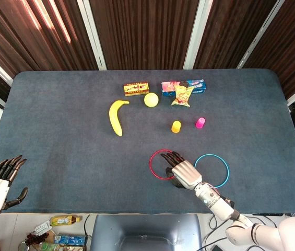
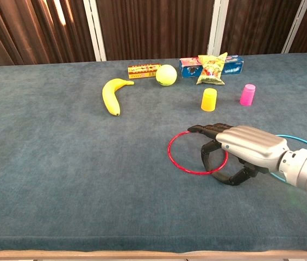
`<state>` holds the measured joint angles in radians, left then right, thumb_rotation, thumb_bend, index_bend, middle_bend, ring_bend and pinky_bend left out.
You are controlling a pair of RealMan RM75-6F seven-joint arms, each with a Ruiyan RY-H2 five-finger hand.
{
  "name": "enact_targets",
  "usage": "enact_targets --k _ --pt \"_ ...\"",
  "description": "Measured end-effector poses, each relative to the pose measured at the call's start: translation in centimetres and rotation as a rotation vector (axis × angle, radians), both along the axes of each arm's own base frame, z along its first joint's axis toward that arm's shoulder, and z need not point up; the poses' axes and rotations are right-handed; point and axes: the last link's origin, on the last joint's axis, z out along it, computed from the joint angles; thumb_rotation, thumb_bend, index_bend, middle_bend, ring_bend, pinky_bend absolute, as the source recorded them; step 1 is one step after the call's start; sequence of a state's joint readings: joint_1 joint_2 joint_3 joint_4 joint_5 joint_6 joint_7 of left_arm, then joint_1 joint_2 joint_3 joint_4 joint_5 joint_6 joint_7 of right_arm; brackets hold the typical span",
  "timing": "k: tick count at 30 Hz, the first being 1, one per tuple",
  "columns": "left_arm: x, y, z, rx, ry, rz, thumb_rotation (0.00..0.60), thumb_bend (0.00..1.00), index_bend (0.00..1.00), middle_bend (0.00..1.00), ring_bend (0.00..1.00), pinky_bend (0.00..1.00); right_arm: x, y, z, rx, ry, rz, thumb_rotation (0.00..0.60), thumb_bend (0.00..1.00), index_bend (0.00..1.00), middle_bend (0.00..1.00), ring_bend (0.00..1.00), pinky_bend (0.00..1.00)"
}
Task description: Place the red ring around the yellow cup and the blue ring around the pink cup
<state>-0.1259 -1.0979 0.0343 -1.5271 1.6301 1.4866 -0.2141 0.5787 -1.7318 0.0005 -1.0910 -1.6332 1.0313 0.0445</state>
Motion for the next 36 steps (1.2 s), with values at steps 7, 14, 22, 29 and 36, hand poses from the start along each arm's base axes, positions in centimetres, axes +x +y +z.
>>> enact_targets --k 7,14,22,29,36 --pt "0.0 0.0 0.0 0.002 0.004 0.0 0.6 0.39 0.0 0.0 0.0 0.05 0.0 0.1 0.1 -0.002 -0.003 0.004 0.6 0.54 0.7 0.01 0.0 0.0" --pt "0.0 0.0 0.1 0.005 0.005 -0.001 0.6 0.39 0.0 0.0 0.0 0.05 0.1 0.1 0.2 -0.012 -0.023 0.007 0.6 0.55 0.74 0.03 0.0 0.0" --pt "0.0 -0.1 0.1 0.007 0.004 -0.003 0.6 0.39 0.0 0.0 0.0 0.05 0.2 0.0 0.2 -0.019 -0.034 0.009 0.6 0.55 0.78 0.05 0.0 0.0" --pt "0.0 -0.1 0.2 0.008 0.004 -0.004 0.6 0.39 0.0 0.0 0.0 0.05 0.5 -0.1 0.3 -0.041 -0.057 0.026 0.6 0.55 0.86 0.09 0.0 0.0" --pt "0.0 -0.1 0.2 0.008 0.006 -0.004 0.6 0.39 0.0 0.0 0.0 0.05 1.2 -0.2 0.8 -0.091 -0.104 0.064 0.6 0.55 0.9 0.14 0.0 0.0"
